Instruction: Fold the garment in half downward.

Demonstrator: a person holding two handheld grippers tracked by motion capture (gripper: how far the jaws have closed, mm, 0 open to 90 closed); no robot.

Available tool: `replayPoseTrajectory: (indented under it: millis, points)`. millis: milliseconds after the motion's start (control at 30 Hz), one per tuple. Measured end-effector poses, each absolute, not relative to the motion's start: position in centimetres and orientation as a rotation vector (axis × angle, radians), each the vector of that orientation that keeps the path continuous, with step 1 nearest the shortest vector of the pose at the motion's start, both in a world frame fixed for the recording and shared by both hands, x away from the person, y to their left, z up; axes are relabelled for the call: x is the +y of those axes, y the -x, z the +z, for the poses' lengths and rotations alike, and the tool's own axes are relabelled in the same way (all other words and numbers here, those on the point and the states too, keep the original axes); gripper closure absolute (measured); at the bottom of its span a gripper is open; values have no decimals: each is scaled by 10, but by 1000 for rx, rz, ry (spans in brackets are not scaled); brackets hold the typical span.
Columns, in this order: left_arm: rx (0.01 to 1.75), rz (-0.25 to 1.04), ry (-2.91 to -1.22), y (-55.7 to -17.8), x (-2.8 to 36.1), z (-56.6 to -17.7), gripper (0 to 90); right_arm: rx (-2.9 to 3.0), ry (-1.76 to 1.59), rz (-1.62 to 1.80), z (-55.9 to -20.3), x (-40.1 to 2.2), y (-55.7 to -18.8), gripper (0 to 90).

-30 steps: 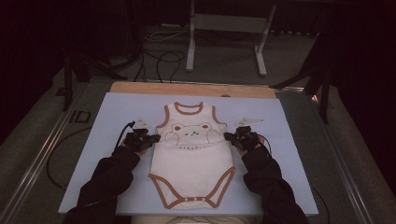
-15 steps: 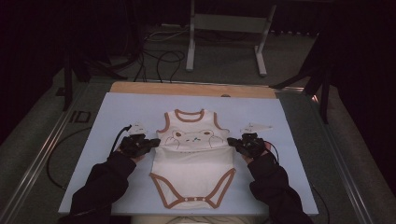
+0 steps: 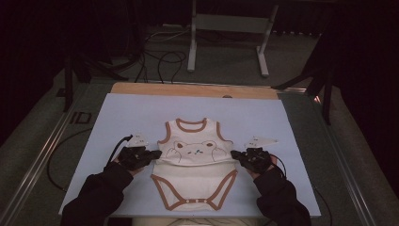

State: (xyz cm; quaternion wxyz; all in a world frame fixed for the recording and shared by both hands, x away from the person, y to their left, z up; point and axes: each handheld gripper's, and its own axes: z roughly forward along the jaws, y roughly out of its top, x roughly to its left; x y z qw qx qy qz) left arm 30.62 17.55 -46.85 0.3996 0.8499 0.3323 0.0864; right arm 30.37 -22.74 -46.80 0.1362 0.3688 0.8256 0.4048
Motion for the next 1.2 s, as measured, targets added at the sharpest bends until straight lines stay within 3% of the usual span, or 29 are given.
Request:
replayPoseTrajectory:
  millis: [1200]
  points:
    - [865, 88, -2183, -261, 176, -503, 900, 2490, -1123, 1100, -506, -234, -262, 900]
